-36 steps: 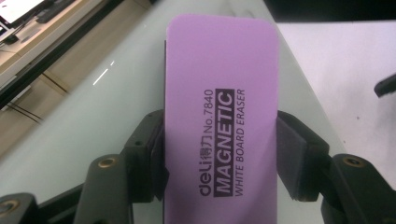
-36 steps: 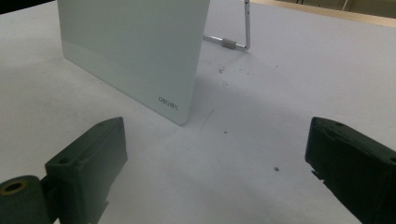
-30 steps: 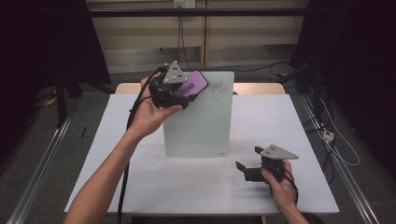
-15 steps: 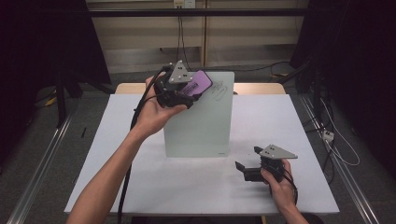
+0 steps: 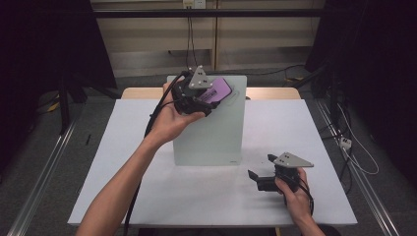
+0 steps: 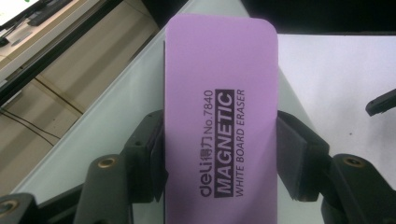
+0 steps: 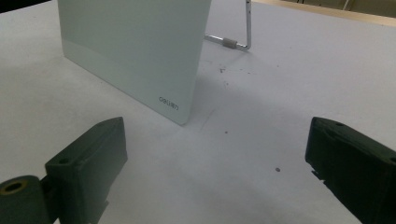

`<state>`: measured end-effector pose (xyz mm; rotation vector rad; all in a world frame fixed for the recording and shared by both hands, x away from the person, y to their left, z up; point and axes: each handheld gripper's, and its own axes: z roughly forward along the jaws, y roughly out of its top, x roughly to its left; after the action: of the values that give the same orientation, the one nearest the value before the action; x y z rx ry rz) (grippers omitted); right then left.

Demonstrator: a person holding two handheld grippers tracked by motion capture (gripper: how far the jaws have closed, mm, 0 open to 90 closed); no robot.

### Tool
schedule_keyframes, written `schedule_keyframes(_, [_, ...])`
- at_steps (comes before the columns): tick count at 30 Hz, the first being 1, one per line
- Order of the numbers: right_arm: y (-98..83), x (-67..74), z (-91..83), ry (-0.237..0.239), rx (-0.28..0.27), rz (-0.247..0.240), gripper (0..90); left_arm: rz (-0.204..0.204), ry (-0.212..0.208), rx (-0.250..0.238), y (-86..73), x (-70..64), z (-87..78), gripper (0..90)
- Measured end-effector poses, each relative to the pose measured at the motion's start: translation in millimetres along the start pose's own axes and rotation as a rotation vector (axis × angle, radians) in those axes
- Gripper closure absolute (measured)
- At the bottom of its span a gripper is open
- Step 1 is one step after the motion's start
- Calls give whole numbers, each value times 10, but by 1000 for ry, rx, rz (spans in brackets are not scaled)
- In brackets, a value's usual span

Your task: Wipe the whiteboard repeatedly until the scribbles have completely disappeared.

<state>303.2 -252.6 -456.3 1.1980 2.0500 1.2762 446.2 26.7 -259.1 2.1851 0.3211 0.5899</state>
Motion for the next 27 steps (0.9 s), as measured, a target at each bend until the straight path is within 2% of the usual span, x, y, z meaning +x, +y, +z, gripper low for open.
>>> schedule_keyframes(6, [-2,-7,-13,-1,-3,3,55,14,-23,16,34,-55,75,408])
schedule_keyframes(11, [-1,-1,-18,1,-4,0,55,44,-49,59,37,-187,191,408])
schedule_keyframes(19, [-2,-5,-21,2,-5,1,55,64,-116,91,-12,-431,424,408])
schedule_keyframes(21, [-3,-3,-25,3,-6,0,55,80,-126,106,-19,-475,460,408])
schedule_keyframes(23, [-4,-5,-30,3,-7,0,55,82,-123,108,-16,-485,468,408])
schedule_keyframes(27, [-3,-4,-32,3,-9,3,55,63,-109,91,13,-413,413,409])
